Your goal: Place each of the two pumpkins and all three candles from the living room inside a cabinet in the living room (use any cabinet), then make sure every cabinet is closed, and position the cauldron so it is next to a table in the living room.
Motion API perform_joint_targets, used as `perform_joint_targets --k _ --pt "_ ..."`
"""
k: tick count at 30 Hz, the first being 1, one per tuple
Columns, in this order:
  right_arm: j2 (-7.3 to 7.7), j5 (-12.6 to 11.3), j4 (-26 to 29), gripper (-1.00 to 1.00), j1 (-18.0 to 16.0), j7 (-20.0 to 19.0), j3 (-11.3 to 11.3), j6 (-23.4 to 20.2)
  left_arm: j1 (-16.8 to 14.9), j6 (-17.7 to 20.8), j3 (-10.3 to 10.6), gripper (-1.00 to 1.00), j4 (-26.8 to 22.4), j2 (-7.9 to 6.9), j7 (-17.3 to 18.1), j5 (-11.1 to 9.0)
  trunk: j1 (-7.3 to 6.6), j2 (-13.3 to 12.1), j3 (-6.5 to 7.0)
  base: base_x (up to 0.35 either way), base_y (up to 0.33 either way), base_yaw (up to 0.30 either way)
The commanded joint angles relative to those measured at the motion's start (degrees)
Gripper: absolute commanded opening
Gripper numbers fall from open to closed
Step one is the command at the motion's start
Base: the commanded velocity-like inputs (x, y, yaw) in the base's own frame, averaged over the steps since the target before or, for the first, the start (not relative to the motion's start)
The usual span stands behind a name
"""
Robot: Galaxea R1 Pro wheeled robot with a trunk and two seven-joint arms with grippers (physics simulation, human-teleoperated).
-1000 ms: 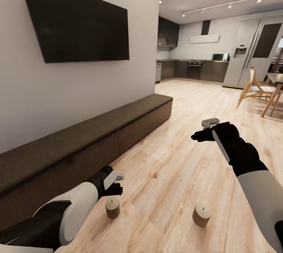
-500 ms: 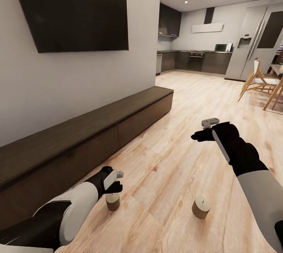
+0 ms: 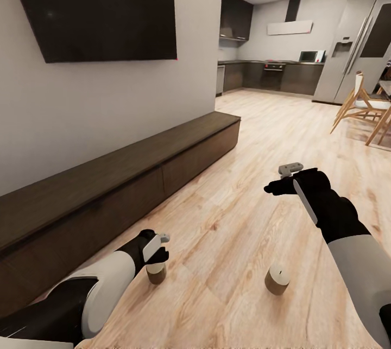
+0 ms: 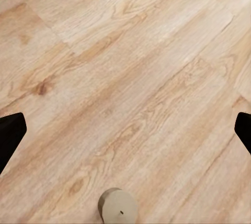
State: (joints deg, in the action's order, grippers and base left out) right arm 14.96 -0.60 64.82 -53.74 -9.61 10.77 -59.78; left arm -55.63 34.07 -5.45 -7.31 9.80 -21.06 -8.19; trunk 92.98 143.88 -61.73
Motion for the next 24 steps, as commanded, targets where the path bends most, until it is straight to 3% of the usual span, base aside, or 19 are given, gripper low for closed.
perform_joint_targets --k 1,17,24 --pt "0.06 0.0 0.0 1.0 0.0 -0.1 0.1 -0.2 0.0 0.1 -0.4 1.0 -0.1 -0.01 -0.6 -0.5 0.01 0.0 -0.28 0.0 0.0 0.0" --pt "0.06 0.0 0.0 1.0 0.0 -0.1 0.1 -0.2 0.0 -0.1 -0.6 1.0 -0.3 -0.48 -0.5 -0.7 0.42 0.3 -3.83 0.0 0.0 0.0" --pt "0.73 0.0 0.1 1.0 0.0 -0.1 0.1 -0.2 0.0 -0.2 -0.6 1.0 -0.3 -0.49 -0.5 -0.7 0.6 0.4 -5.38 0.0 0.0 0.0"
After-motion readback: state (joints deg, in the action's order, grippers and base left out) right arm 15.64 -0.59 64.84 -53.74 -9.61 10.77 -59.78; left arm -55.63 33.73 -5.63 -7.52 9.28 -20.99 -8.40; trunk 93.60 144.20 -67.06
